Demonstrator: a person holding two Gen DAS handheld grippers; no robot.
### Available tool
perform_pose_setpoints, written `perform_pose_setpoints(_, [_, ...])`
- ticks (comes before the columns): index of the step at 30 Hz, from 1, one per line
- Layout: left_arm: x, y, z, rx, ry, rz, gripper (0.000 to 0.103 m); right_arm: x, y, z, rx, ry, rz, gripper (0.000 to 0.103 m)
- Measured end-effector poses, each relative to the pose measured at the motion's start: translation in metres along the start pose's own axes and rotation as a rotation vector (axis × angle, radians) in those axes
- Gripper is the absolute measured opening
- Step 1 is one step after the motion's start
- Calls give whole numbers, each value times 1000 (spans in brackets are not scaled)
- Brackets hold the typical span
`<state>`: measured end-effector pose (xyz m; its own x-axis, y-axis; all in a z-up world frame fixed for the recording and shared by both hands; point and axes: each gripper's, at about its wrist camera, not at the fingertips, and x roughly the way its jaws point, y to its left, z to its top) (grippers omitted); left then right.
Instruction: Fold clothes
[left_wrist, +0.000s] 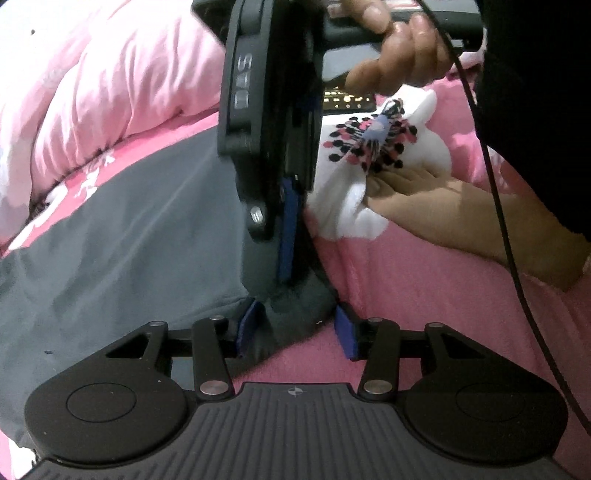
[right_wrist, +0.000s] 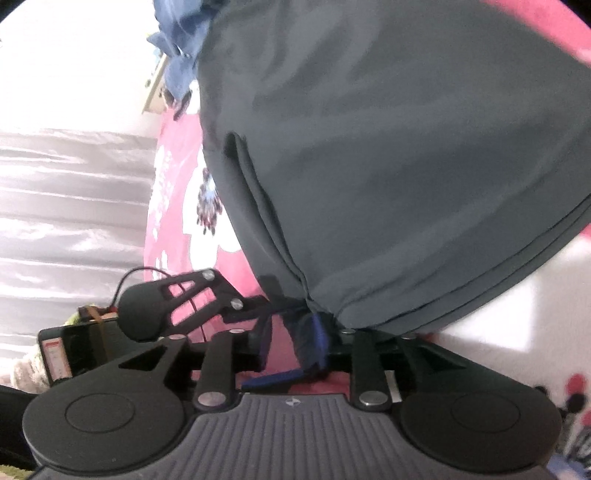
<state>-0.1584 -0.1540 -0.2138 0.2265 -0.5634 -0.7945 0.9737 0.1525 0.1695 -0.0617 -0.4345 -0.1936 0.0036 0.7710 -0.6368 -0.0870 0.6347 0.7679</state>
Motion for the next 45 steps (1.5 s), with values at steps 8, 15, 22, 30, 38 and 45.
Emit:
perform_pose_setpoints(8, [1,38,-3,-232,-11,-124,37,-82,20,0,16,-407,-362,56])
perform_pose_setpoints(15, [4,70,-13,-476,-38,-241,34,-75,-13,0,294,-421,-453,67])
perform_pose_setpoints(22, [0,52,-10,-400,-61,-172,28,-67,-33,7,352,-425,-451,73])
perform_pose_setpoints(30, [-2,24,-9,-269,-74,-51,27,-66,-28,9,328,-453,-506,49])
perform_pose_setpoints(38, [-4,23,-14,-298,-105,-43,18,-65,-22,7,275,-477,-531,11])
perform_pose_setpoints(45, [-12,33,-20,-389,-163,-81,12,-70,-6,9,240,-511,-490,7])
